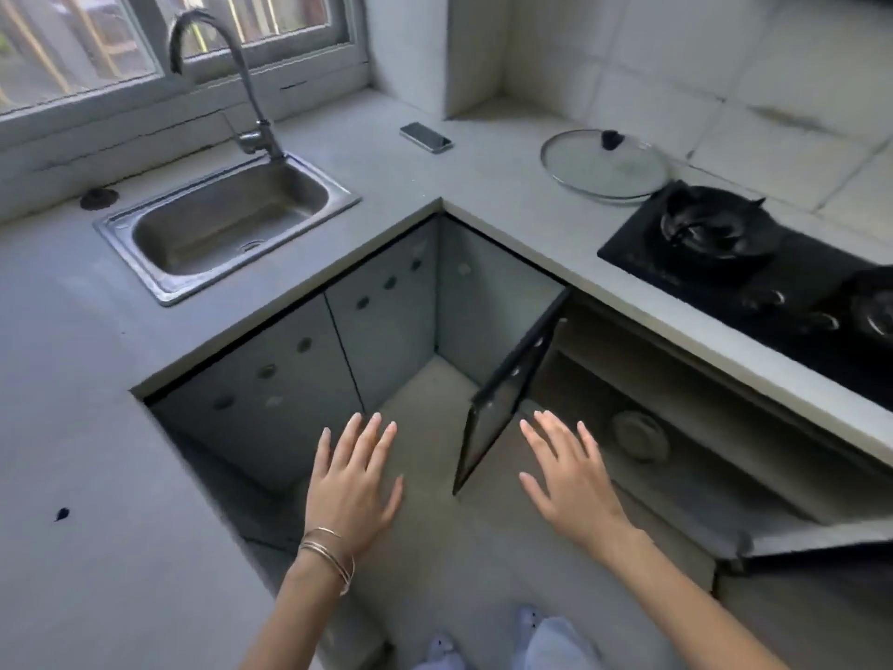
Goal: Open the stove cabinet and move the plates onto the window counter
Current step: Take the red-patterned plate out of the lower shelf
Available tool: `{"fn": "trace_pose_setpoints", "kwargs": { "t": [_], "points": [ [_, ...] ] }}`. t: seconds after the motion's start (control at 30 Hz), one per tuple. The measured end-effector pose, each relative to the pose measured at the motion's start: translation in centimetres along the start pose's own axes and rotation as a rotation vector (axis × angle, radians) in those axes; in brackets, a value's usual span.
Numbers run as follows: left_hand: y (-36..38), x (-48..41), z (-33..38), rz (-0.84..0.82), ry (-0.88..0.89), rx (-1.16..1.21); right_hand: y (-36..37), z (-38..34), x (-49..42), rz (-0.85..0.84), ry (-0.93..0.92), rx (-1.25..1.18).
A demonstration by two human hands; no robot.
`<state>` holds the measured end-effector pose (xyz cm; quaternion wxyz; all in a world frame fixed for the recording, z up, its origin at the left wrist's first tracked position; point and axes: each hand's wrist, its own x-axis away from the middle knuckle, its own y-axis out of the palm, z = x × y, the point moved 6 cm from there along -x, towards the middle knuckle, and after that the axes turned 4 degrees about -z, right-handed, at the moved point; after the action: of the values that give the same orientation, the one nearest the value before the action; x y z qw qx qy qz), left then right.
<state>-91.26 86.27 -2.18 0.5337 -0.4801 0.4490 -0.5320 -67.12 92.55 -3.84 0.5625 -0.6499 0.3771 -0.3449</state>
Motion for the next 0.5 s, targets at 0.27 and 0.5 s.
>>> {"fn": "trace_pose_setpoints", "kwargs": {
  "t": [0.27, 0.5],
  "points": [
    [3.2, -5.2, 15.5, -0.117, 0.339, -0.017, 0.0, 12.5, 9.2, -0.023, 0.351, -0.036],
    [5.9, -6.1, 27.7, -0.173, 0.497, 0.003, 0.1, 20.6, 15.6, -0.053, 0.488, -0.055]
  ]
}}
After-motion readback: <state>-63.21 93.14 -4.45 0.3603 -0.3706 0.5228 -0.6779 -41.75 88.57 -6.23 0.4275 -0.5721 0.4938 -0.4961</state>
